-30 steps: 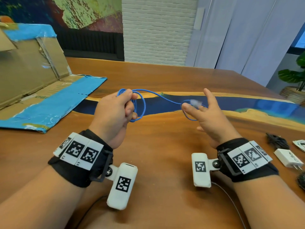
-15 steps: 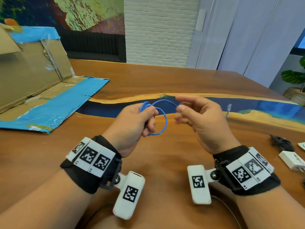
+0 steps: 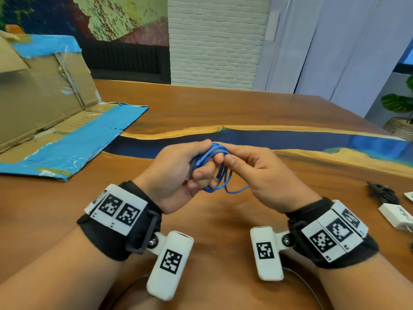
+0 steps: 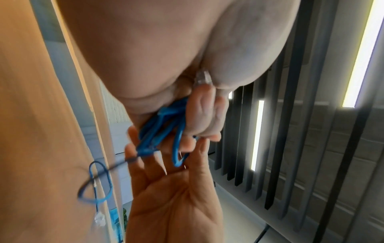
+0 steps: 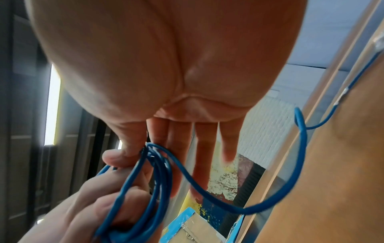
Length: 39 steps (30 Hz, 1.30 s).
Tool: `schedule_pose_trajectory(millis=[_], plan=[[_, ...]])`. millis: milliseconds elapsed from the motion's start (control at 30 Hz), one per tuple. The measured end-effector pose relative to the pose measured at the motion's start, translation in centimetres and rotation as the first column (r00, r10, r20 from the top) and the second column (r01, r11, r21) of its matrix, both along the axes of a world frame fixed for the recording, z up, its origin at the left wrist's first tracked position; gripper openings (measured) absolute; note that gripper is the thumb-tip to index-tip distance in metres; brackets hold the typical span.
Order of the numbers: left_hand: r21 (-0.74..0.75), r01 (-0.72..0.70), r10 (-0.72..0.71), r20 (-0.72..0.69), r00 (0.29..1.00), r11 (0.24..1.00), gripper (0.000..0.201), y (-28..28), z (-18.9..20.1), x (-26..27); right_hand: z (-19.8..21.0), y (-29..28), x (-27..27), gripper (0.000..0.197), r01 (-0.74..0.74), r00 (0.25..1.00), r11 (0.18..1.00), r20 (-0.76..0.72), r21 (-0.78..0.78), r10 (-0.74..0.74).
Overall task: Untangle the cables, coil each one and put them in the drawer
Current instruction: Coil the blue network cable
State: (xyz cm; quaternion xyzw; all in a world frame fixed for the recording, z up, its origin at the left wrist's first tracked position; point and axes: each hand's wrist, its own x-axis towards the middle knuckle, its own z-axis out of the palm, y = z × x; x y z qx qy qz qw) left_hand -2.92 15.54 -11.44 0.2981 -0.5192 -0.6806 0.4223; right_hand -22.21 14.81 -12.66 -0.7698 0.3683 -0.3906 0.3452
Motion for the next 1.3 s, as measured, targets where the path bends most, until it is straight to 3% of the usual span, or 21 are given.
schedule_pose_trajectory(millis=[133,300,367,467,667,867,967,1100,1300], plan=[[0.037,0.106,-0.106,0.003,0.994,0.994,0.04,0.1,0.3,0.5,0.3,0.7,0.1,0.025,-0.014,0.995,0.999,0.097,0.045,0.01],[-0.007,0.047,-0.046,0.089,0.995,0.999,0.052,0.6,0.6,0.1,0.7,0.9,0.4,0.027,-0.103,0.988,0.995,0.114,-0.005,0.103],[-0.069,0.021,-0.014,0.103,0.995,0.997,0.042,0.8,0.6,0.1,0.7,1.0,0.5,0.029,-0.112,0.988,0.994,0.107,0.004,0.111],[-0.082,-0.024,0.026,0.027,0.999,0.996,0.032,1.1,0.6,-0.7,0.7,0.9,0.8,0.031,-0.096,0.988,0.995,0.122,0.036,0.091],[0.021,-0.036,0.039,-0.181,0.983,0.999,0.033,1.3,0.6,-1.4,-0.1,0.3,1.1,0.029,-0.106,0.983,0.99,0.161,0.096,0.09],[-0.052,0.05,-0.056,-0.136,0.989,0.997,0.036,1.5,0.8,-0.7,-0.2,0.4,1.1,0.028,-0.098,0.982,0.995,0.157,-0.023,0.1],[0.001,0.06,-0.06,-0.137,0.989,0.998,0.039,1.5,0.7,-0.9,-0.4,0.3,0.9,0.029,-0.092,0.982,0.996,0.164,0.001,0.091],[-0.015,-0.057,0.053,-0.187,0.981,0.998,0.035,1.6,0.5,-1.9,-0.2,0.5,1.1,0.034,-0.084,0.962,0.992,0.266,0.091,0.057],[-0.005,-0.153,0.14,-0.375,0.917,0.988,0.044,0.6,0.9,-1.1,-0.2,0.0,0.6,0.042,0.049,0.979,0.993,0.192,0.105,-0.069]])
